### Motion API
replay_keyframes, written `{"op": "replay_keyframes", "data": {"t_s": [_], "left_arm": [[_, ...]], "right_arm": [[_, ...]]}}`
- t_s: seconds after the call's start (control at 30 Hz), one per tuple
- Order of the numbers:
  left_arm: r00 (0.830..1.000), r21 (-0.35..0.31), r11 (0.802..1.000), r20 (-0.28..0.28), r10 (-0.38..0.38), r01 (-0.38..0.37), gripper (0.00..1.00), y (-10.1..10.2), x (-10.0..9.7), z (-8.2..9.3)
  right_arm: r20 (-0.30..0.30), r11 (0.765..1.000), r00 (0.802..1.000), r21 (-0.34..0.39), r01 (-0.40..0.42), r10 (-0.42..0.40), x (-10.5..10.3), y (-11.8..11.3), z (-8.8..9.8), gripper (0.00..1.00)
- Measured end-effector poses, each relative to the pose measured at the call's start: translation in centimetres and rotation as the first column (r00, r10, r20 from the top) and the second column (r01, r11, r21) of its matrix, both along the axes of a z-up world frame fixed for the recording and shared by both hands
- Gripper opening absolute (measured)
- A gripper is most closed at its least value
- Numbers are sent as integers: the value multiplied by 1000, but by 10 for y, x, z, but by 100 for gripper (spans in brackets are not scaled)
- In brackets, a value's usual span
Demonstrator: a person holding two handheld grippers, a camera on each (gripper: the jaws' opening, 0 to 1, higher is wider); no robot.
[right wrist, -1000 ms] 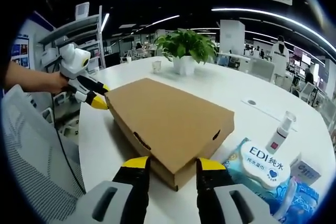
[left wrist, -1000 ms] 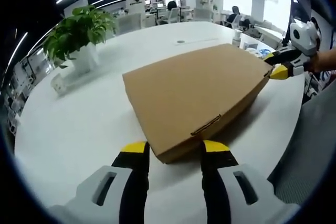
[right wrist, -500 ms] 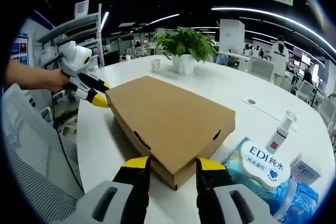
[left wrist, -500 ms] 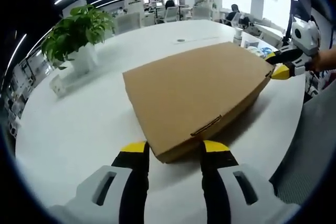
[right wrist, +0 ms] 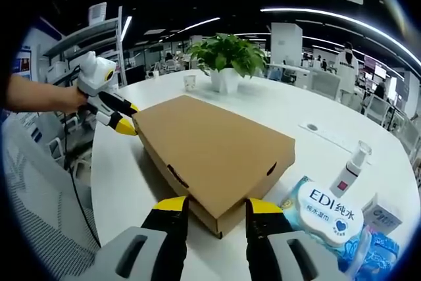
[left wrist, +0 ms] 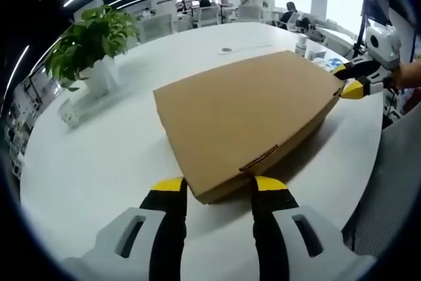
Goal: Operate the shoe box by opening the lid, removing the specified soft item, and placing it in the target area until the item is outside and the box remains undamaged.
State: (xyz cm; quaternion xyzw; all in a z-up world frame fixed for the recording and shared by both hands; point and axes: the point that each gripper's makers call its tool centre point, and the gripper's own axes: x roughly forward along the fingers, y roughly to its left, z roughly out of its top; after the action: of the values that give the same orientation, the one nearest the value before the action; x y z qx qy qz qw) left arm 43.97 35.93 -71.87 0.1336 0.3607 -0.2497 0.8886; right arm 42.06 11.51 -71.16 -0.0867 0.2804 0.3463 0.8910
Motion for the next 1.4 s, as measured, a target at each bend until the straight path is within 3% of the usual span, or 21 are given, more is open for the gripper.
{"op": "replay_keyframes", "data": {"t_s": [0.83,1.2,1.4], "left_arm": [[1000,10,1000,-15,-2,2,38,0,39,1],[1000,13,1000,-17,-7,7,38,0,42,1],[1000,17,1000,-24,-4,5,38,1,40,2]], "right_arm": [[-16,999,1000,-38,1,-1,40,0,0,31],[-21,999,1000,-37,7,-7,43,0,-1,32],[-36,1000,999,1,29,-29,42,-4,3,32]]}}
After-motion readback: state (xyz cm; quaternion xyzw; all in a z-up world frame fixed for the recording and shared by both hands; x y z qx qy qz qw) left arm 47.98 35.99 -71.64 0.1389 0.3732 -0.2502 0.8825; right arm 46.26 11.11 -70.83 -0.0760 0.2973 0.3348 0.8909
